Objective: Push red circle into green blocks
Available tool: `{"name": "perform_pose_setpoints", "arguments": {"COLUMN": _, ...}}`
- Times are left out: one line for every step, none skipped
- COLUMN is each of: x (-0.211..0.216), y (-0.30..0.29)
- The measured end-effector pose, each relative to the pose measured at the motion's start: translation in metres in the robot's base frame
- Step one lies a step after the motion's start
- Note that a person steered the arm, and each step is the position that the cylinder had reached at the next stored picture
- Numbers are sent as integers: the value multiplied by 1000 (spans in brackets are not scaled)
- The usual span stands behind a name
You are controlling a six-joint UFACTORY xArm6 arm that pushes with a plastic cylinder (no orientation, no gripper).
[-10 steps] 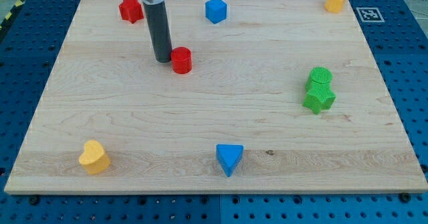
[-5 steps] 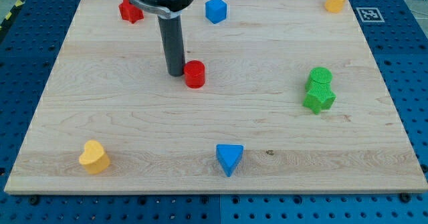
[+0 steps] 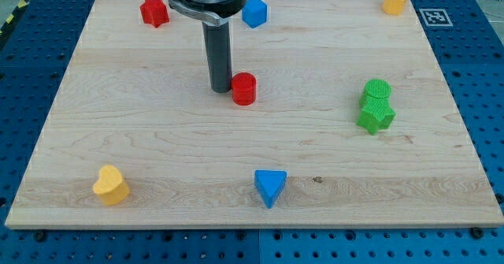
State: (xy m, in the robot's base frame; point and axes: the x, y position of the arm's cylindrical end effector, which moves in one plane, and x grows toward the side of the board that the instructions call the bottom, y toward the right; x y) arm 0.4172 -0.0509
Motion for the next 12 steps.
{"name": "perform_pose_setpoints", "arguments": {"x": 2, "y": 5}}
{"name": "perform_pose_setpoints", "arguments": {"x": 2, "y": 13}}
{"name": "perform_pose_setpoints", "arguments": {"x": 2, "y": 26}}
{"name": "perform_pose_setpoints", "arguments": {"x": 2, "y": 33}}
{"name": "perform_pose_setpoints", "arguments": {"x": 2, "y": 33}}
{"name": "perform_pose_setpoints", "arguments": {"x": 2, "y": 60}}
{"name": "perform_pose_setpoints", "arguments": {"x": 2, "y": 73}}
{"name": "perform_pose_setpoints", "arguments": {"x": 3, "y": 88}}
{"name": "perform_pose_setpoints", "arguments": {"x": 7, "y": 90}}
{"name": "perform_pose_setpoints", "arguments": {"x": 29, "y": 68}}
{"name": "perform_pose_setpoints", "arguments": {"x": 42, "y": 53}}
{"name": "perform_pose_setpoints", "arguments": {"x": 43, "y": 87}}
